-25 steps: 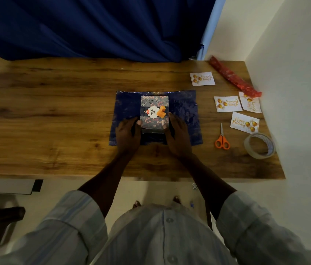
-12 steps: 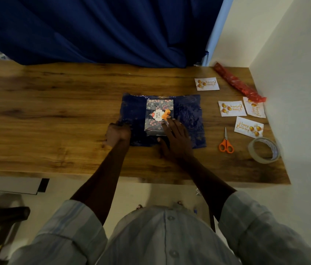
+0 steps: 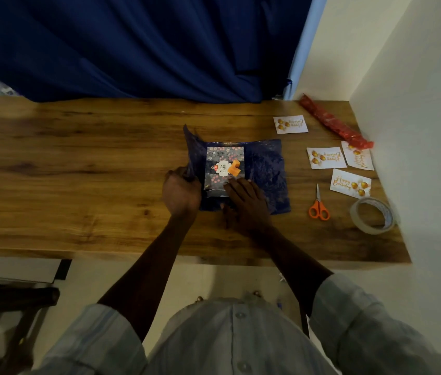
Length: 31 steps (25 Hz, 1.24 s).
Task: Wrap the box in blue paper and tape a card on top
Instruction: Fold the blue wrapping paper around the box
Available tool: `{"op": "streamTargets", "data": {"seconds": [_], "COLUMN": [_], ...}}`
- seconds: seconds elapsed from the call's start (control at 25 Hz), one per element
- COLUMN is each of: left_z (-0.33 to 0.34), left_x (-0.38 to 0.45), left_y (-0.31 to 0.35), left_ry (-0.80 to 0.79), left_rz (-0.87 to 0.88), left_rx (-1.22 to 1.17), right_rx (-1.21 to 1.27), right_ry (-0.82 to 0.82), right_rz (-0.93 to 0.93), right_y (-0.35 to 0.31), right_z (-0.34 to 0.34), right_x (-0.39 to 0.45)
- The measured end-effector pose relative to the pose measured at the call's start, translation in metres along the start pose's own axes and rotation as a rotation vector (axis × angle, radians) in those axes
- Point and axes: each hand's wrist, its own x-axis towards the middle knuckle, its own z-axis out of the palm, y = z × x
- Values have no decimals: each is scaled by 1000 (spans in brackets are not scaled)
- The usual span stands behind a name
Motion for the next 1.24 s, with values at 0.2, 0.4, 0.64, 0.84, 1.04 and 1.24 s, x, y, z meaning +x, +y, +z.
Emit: {"op": "streamTargets", "data": {"seconds": [0.2, 0.4, 0.64, 0.84, 1.04, 1.24], "left_z": [7, 13, 15, 26, 36, 42], "left_x": [-20, -37, -46, -49, -48, -49], "left_y": [-4, -16, -23, -28, -30, -33], "left_ry": [-27, 58, 14, -107, -64, -46], "left_rz": [74, 269, 411, 527, 638, 721], "left_rx": [50, -51, -40, 35, 196, 246], "right_rx": [11, 32, 43, 78, 146, 181], "right_ry": [-12, -30, -19, -38, 12, 29], "right_rz": [-22, -42, -14, 21, 99, 142], "right_y": [-1, 0, 0, 0, -3, 1], "right_z": [1, 2, 5, 4, 1, 3], "right_x": [0, 3, 1, -1, -5, -8]}}
